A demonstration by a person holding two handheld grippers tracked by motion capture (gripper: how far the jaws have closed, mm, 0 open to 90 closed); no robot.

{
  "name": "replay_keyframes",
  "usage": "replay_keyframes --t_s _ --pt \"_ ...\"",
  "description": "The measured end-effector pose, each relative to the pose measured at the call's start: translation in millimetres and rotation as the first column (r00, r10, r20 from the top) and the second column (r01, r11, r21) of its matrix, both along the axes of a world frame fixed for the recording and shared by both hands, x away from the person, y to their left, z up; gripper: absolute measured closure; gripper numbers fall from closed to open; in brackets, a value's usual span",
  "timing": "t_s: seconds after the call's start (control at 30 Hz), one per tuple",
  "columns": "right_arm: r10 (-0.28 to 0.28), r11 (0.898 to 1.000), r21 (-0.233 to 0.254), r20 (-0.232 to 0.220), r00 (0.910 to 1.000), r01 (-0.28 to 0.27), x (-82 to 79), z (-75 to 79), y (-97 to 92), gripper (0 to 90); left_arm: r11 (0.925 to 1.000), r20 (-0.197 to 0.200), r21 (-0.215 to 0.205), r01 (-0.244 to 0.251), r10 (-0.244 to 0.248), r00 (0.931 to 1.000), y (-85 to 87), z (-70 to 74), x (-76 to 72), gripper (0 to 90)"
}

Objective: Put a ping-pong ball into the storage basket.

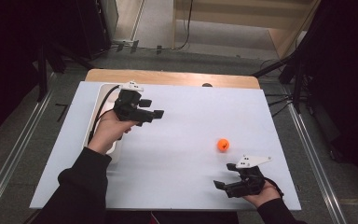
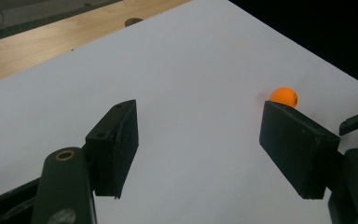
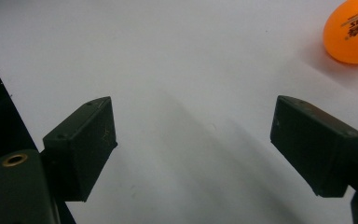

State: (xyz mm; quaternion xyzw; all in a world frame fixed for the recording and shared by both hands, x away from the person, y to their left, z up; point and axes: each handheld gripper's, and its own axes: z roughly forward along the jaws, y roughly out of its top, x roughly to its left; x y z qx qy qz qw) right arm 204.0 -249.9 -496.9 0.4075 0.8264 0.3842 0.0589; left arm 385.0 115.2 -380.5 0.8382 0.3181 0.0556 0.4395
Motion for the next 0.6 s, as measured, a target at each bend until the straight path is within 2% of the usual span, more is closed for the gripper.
replay_keyframes --t_s 0.1,0.2,0.47,0.6 --pt "-0.001 1.0 0.001 0.0 1.0 0.001 0.1 0.0 -0.3 12.8 0.9998 -0.01 -0.002 0.019 -0.019 0.9998 -5.6 -0.9 -2.1 28.7" --pt "0.0 1.0 0.001 -0.001 1.0 0.0 0.2 -0.3 0.0 12.8 0.9986 -0.017 -0.031 0.043 -0.043 0.9989 -11.7 -0.1 -5.4 28.7" --pt "0.0 1.0 0.002 -0.003 1.0 0.0 0.2 -0.3 0.1 12.8 0.9981 0.0 -0.013 0.061 -0.061 0.9982 -22.6 -1.0 -11.0 28.7" --pt "0.003 1.0 0.002 -0.004 1.0 -0.003 0.3 -0.5 0.3 12.8 0.997 -0.009 -0.032 0.07 -0.07 0.9975 -27.0 -2.7 -12.5 28.8"
